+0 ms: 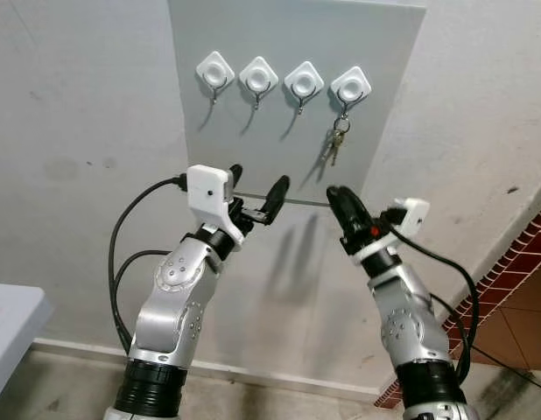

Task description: Hang keys on a hook

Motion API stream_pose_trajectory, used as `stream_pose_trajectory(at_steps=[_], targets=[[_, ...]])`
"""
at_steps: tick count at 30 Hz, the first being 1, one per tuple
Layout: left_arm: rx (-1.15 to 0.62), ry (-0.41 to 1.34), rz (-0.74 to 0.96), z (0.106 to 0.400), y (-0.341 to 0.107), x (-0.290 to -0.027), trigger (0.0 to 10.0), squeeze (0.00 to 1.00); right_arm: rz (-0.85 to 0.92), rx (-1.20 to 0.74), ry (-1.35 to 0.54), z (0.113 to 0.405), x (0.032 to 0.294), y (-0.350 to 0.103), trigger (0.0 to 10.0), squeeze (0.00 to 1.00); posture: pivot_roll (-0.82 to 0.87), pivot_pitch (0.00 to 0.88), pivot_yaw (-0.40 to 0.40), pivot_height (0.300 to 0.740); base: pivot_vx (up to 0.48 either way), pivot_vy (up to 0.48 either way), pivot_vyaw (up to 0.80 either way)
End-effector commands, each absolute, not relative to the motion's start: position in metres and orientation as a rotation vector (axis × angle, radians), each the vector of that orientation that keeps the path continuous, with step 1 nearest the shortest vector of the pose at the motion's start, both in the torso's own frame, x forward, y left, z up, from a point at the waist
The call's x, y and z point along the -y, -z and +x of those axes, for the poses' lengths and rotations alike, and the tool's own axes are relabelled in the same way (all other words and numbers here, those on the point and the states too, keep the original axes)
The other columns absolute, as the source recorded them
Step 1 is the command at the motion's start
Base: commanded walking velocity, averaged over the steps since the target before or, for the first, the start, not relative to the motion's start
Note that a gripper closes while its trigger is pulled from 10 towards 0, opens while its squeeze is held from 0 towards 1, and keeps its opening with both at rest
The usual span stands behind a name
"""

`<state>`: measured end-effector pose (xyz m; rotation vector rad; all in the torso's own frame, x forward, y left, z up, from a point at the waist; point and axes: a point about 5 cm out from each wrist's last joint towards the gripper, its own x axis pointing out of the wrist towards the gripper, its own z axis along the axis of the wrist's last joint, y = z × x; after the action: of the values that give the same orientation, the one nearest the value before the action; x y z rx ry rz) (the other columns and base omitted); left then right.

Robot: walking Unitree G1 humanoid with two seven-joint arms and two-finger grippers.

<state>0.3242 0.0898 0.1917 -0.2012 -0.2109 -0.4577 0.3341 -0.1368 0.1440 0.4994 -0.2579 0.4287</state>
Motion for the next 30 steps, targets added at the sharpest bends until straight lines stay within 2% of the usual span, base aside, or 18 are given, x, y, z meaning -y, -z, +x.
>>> stream_pose_trajectory(at_steps=[1,11,12,13,14,15,17,19,24,25,30], targets=[[0.170,0.413,-0.210,0.326,-0.180,-0.096,10.0,0.00,0.473,0.258,-0.378,0.330,0.144,-0.138,10.0,1.00,0.03,0.000,-0.033,0.740,0.000,0.000,0.00],[0.005,0.332,-0.181,0.324,-0.118,-0.110,10.0,0.00,0.369,0.115,-0.180,0.306,0.166,-0.084,10.0,1.00,0.01,0.000,-0.009,0.740,0.000,0.000,0.00],[-0.041,0.329,-0.163,0.321,-0.101,-0.112,10.0,0.00,0.344,0.074,-0.170,0.297,0.168,-0.069,10.0,0.86,0.00,0.000,-0.003,0.740,0.000,0.000,0.00],[-0.069,0.320,-0.138,0.318,-0.088,-0.113,10.0,0.00,0.320,0.033,-0.150,0.290,0.170,-0.056,10.0,0.33,0.00,0.000,-0.003,0.740,0.000,0.000,0.00],[-0.073,0.314,-0.129,0.317,-0.085,-0.114,10.0,0.00,0.315,0.019,-0.142,0.288,0.171,-0.052,10.0,0.33,0.00,0.000,0.002,0.740,0.000,0.000,0.00],[-0.098,0.316,-0.126,0.315,-0.077,-0.115,10.0,0.00,0.310,-0.004,-0.136,0.284,0.173,-0.045,10.0,0.00,0.00,0.000,0.004,0.740,0.000,0.000,0.00],[-0.126,0.322,-0.125,0.312,-0.068,-0.115,10.0,0.00,0.304,-0.028,-0.132,0.280,0.174,-0.038,10.0,0.00,0.00,0.000,0.004,0.740,0.000,0.000,0.00],[-0.251,0.286,-0.138,0.303,-0.036,-0.123,10.0,0.00,0.235,-0.149,-0.103,0.265,0.176,-0.012,10.0,0.00,-0.01,0.000,0.015,0.740,0.000,0.000,0.00],[-0.334,0.287,-0.115,0.292,-0.013,-0.127,10.0,0.00,0.223,-0.269,-0.085,0.249,0.179,0.012,10.0,0.00,-0.01,0.000,0.019,0.740,0.000,0.000,0.00],[-0.406,0.264,-0.173,0.283,0.002,-0.132,10.0,0.00,0.195,-0.382,-0.057,0.236,0.182,0.029,10.0,0.00,-0.01,0.000,0.020,0.740,0.000,0.000,0.00],[-0.548,0.239,-0.145,0.265,0.025,-0.136,10.0,0.00,0.169,-0.512,-0.021,0.217,0.187,0.048,10.0,0.00,0.00,0.000,0.018,0.740,0.000,0.000,0.00]])
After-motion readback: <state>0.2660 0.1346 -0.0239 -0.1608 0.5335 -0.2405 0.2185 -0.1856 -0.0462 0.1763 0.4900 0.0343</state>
